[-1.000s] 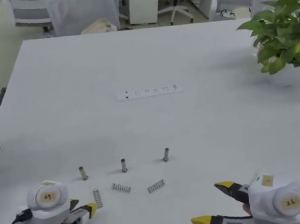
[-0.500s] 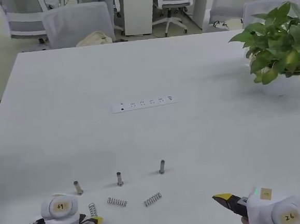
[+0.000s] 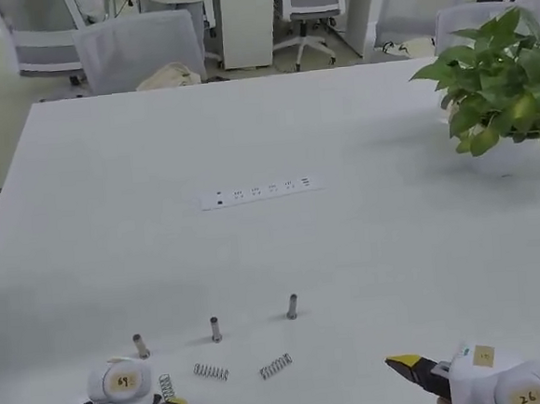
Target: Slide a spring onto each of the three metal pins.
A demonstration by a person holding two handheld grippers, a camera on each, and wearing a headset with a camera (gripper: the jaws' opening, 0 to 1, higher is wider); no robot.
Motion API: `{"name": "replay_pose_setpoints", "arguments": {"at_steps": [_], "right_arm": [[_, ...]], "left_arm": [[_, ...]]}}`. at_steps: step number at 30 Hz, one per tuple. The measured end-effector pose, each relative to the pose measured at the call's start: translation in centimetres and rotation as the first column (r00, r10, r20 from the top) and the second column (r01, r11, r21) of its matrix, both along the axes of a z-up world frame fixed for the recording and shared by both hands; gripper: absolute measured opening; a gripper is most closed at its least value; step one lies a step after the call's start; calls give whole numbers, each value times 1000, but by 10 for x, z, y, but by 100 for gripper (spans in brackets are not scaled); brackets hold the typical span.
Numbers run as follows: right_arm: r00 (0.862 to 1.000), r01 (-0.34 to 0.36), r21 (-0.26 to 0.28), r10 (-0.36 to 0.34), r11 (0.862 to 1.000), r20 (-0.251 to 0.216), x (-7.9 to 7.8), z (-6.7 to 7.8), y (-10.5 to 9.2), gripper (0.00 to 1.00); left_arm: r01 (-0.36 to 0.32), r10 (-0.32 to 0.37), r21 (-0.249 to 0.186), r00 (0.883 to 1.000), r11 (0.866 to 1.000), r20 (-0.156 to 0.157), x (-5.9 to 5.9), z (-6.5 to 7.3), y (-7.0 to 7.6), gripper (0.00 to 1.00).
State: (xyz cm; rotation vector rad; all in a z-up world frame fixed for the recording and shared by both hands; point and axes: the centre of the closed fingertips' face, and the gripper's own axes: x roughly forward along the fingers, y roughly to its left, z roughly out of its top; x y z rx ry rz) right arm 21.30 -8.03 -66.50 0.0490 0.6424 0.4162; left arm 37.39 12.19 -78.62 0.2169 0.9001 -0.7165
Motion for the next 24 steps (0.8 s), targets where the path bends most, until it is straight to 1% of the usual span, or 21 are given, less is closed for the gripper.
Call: {"name": "replay_pose_setpoints", "arguments": {"at_steps": [1,2,3,4,6,7,8,10,14,17,20,21,24], "right_arm": [[1000,-2,-1,2,1000,-2,0,-1,0,64],[1000,-6,-4,6,1000,-3,0,-1,1,64],[1000,-8,-5,7,1000,-3,0,-1,1,64],[1000,-8,-3,8,1000,-4,0,-2,2,64],[1000,-9,-1,9,1000,-3,0,-2,2,64],[1000,-10,-2,10,1000,-3,1,-2,2,64],[1000,-11,-2,11,1000,-3,1,-2,2,64],[1000,-12,-1,12,1000,-2,1,-2,2,64],[1000,-12,0,12,1000,-1,2,-2,1,64],[1000,-16,1,16,1000,-4,3,-3,1,64],[1000,-17,7,17,1000,0,4,-2,2,64],[1000,-16,10,16,1000,1,5,-2,2,64],[1000,-16,18,16,1000,4,7,-1,3,64]], "left_arm": [[3,-3,6,1000,1000,3,0,0,1,12],[21,-21,13,1000,1000,5,0,-1,2,7],[26,-26,15,1000,1000,-1,-2,1,2,4],[40,-40,24,999,999,-13,-6,1,5,3],[40,-39,17,999,999,-26,-6,3,6,2],[41,-41,17,999,999,-29,-6,0,6,2],[36,-35,19,999,999,-27,-6,2,9,2],[24,-24,8,999,1000,-31,-5,5,11,2],[29,-29,-10,999,1000,-16,-4,15,14,2],[44,-44,-8,999,999,2,-3,20,16,2],[48,-48,-21,999,999,13,-3,27,17,2],[58,-58,-20,998,998,25,-5,30,17,2],[65,-64,-28,997,997,43,-10,40,16,2]]}}
